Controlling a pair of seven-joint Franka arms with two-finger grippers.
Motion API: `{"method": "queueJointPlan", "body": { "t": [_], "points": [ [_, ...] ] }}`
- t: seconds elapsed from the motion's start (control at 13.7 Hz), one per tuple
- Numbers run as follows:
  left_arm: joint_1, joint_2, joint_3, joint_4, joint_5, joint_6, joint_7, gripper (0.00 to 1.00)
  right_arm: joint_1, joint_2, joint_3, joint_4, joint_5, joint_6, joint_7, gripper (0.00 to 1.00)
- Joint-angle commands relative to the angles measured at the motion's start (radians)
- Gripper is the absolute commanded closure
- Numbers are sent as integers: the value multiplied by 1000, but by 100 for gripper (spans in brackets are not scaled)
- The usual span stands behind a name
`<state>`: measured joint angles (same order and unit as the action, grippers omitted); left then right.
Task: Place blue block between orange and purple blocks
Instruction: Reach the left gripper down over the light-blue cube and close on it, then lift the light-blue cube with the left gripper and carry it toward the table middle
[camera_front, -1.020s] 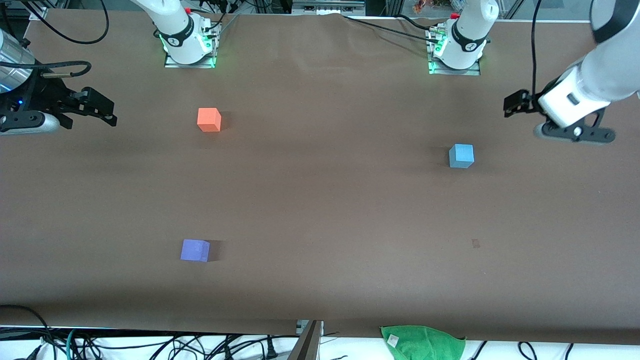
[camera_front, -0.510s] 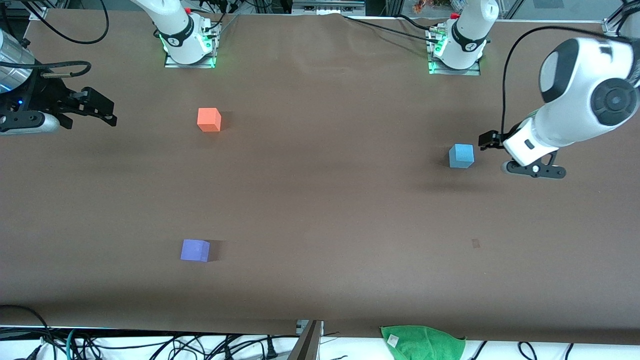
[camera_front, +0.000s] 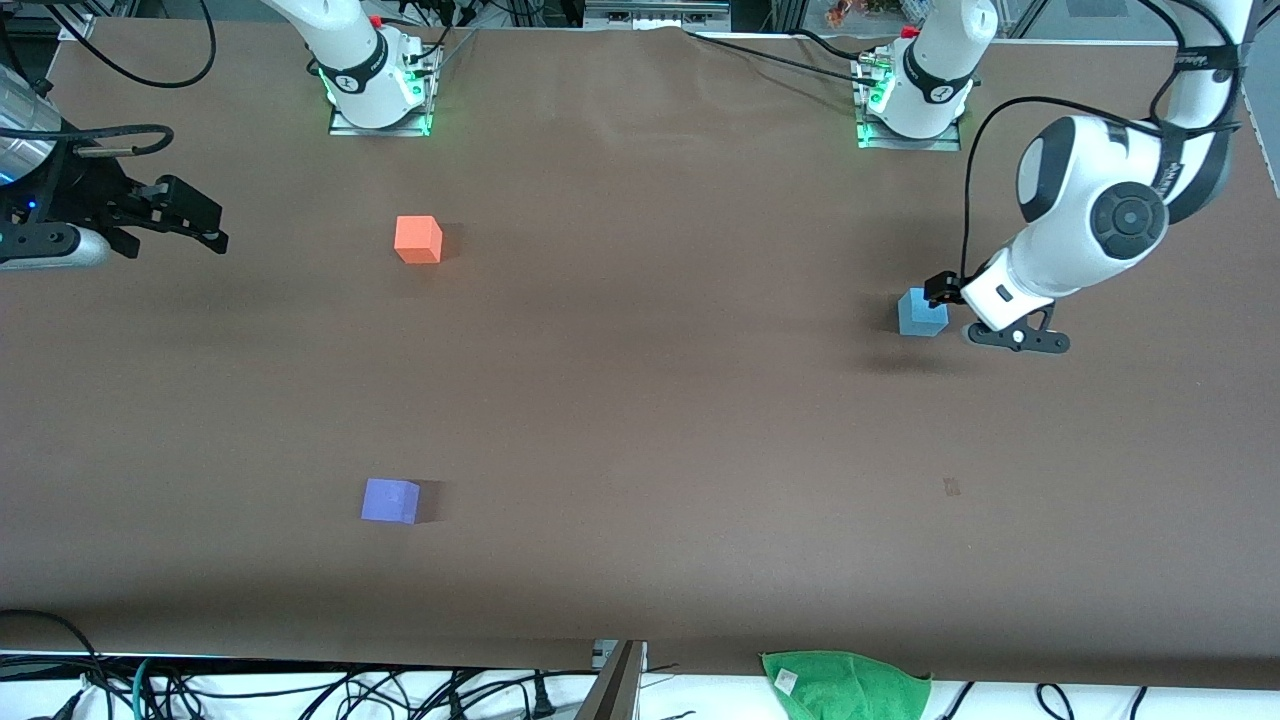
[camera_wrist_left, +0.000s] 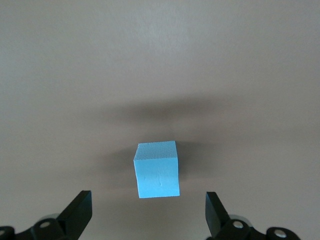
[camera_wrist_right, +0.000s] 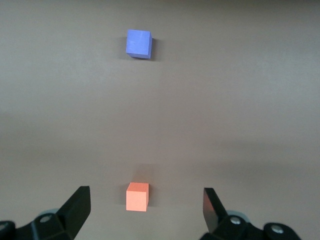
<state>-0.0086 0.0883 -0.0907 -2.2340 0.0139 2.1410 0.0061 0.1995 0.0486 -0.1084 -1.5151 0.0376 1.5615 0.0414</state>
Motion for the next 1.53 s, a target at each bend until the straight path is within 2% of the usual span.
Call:
{"method": "queueJointPlan", "body": {
  "t": [0.0,0.15,0.44,0.95,1.38,1.46],
  "points": [
    [2,-21,-1,-62,3,43,9,0,-9,8,6,18,-8,-6,-15,1],
    [4,26,-1,-68,3,98,9,0,-9,8,6,18,-8,-6,-15,1],
    [2,62,-1,-81,3,122,14,0,-9,8,6,16,-10,-6,-15,1],
    [3,111,0,-193,3,321,9,0,-9,8,6,16,-10,-6,-15,1],
    [4,180,0,-193,3,387,5,0,-9,8,6,16,-8,-6,-15,1],
    [4,183,0,-191,3,389,5,4,-9,8,6,16,-8,-6,-15,1]
  ]
}}
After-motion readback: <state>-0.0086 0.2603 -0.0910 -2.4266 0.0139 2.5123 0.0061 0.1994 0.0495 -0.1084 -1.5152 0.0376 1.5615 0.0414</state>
